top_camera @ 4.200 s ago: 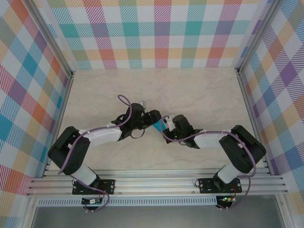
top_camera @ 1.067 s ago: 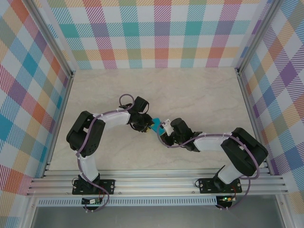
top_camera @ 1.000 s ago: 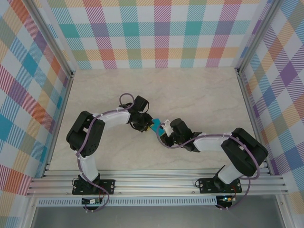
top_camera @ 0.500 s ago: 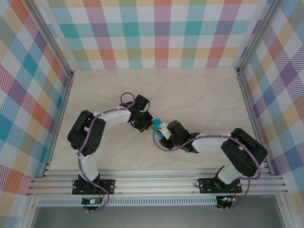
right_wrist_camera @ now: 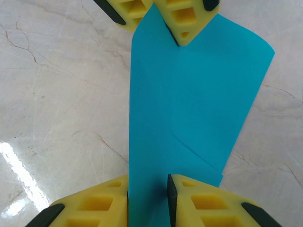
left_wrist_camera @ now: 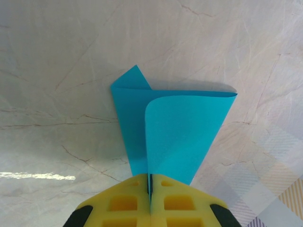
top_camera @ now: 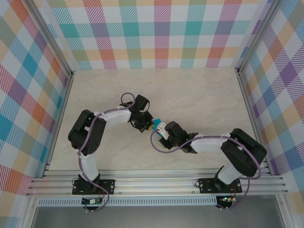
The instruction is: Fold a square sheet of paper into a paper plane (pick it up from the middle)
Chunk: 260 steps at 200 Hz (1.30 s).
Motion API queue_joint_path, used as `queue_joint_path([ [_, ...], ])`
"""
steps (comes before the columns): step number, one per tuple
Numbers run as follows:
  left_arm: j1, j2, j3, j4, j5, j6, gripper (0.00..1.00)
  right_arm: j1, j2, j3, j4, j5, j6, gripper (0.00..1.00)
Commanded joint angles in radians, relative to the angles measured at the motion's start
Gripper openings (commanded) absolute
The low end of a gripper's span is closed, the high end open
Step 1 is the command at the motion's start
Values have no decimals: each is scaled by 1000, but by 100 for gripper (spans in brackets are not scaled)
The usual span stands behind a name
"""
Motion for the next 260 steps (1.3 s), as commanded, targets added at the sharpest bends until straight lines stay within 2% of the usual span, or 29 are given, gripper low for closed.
queue_joint_path([
  [1, 14, 3, 14, 0, 24, 5, 0, 9, 18, 29, -5, 20, -19, 26],
  [123, 15, -5, 18, -6, 23, 12, 0, 11, 32, 45, -29, 28, -9, 18],
  [181, 17, -24, 21, -29, -2, 37, 0, 10, 34, 56, -51, 38, 51, 3],
  [199, 17, -42, 22, -42, -25, 53, 9, 9, 37, 68, -63, 26, 74, 0],
  [206, 17, -51, 26, -56, -39, 65, 17, 9, 38, 69, -62, 16, 86, 0],
  [213, 17, -59, 32, -80, -57, 77, 30, 6, 37, 69, -58, 1, 103, 0],
  [228, 17, -91, 47, -142, -122, 109, 40, -9, 37, 71, -53, -55, 138, 0],
  [238, 17, -124, 39, -160, -165, 122, 57, -18, 36, 73, -50, -84, 168, 0],
  [260, 17, -194, 24, -181, -221, 154, 70, -49, 29, 64, -24, -177, 235, 0],
])
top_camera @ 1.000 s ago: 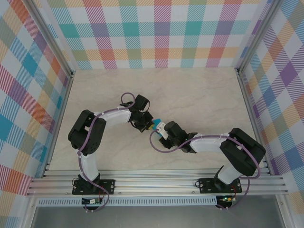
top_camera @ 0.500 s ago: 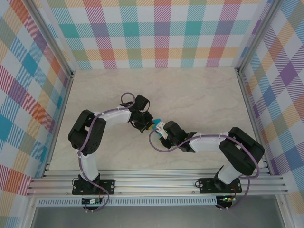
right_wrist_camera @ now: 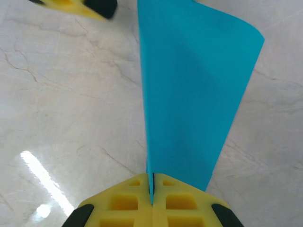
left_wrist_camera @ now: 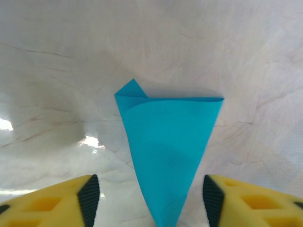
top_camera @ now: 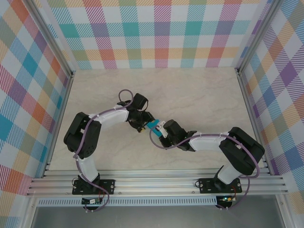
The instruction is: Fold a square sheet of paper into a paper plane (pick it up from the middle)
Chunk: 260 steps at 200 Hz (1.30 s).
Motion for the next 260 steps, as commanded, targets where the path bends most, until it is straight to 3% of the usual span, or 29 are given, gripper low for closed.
queue_joint_path([
  [1, 15, -113, 14, -74, -103, 57, 70, -31, 3, 18, 22, -130, 101, 0],
  [32, 14, -201, -36, -57, -138, 80, 76, -73, 15, 22, 52, -260, 189, 0],
  [87, -3, -285, -155, 44, -118, 89, 76, -139, 82, 32, 108, -418, 324, 0],
  [154, -57, -290, -241, 183, -95, 99, 71, -191, 144, 34, 132, -521, 438, 0],
  [218, -85, -328, -428, 559, -83, 33, 65, -232, 189, 7, 162, -556, 542, 0],
  [260, -86, -270, -429, 641, 18, 48, 58, -242, 196, -11, 161, -552, 575, 0],
])
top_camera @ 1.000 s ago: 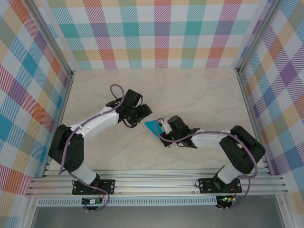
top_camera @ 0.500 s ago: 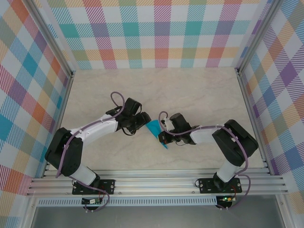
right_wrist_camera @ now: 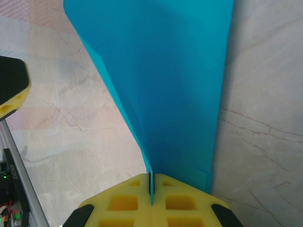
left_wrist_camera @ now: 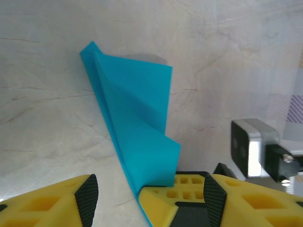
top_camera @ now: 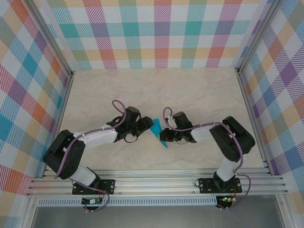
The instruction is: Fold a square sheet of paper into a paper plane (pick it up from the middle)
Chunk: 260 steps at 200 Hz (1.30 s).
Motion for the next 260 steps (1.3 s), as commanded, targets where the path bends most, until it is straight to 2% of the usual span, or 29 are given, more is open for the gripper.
queue_joint_path([
  [1, -10, 31, 13, 112, 68, -4, 58, -9, 19, -26, 4, 1, 33, 0],
  [32, -10, 130, 20, 263, 157, -48, 43, -10, 10, -30, -14, 20, 11, 0],
  [57, -12, 197, 53, 312, 185, -49, 34, -13, 1, -32, -39, 42, -5, 0],
  [187, -13, 327, 65, 401, 192, -9, 38, -24, -6, -32, -67, 42, -5, 0],
  [213, -13, 264, 45, 441, 183, -2, 42, -24, 2, -22, -87, 47, 1, 0],
  [233, -15, 171, 22, 393, 137, 39, 46, -26, 2, -23, -90, 43, 21, 0],
  [260, -18, 89, -39, 360, 87, 66, 46, -27, 9, -17, -94, 19, 47, 0],
])
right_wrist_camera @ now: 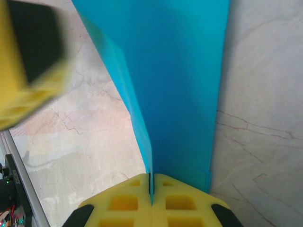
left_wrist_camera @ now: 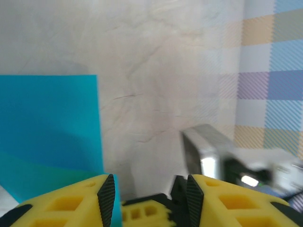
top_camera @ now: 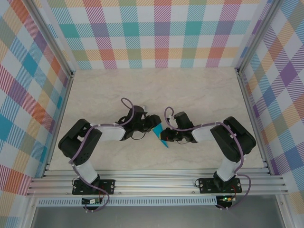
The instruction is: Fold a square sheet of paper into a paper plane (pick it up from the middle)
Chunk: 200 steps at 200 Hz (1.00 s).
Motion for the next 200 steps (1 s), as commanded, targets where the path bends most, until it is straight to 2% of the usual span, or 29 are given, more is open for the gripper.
queue_joint_path([
  [1, -11, -89, -48, -14, -54, 54, 46, -12, 19, -5, -93, 13, 29, 0],
  [62, -34, 9, -34, 40, -7, 56, 40, -12, 32, -3, -111, 22, 37, 0],
  [123, -42, 94, -24, 85, -13, 52, 40, -13, 38, 0, -123, 25, 39, 0],
  [200, -43, 168, 6, 39, -24, 64, 39, -13, 32, 19, -163, 33, 22, 4],
])
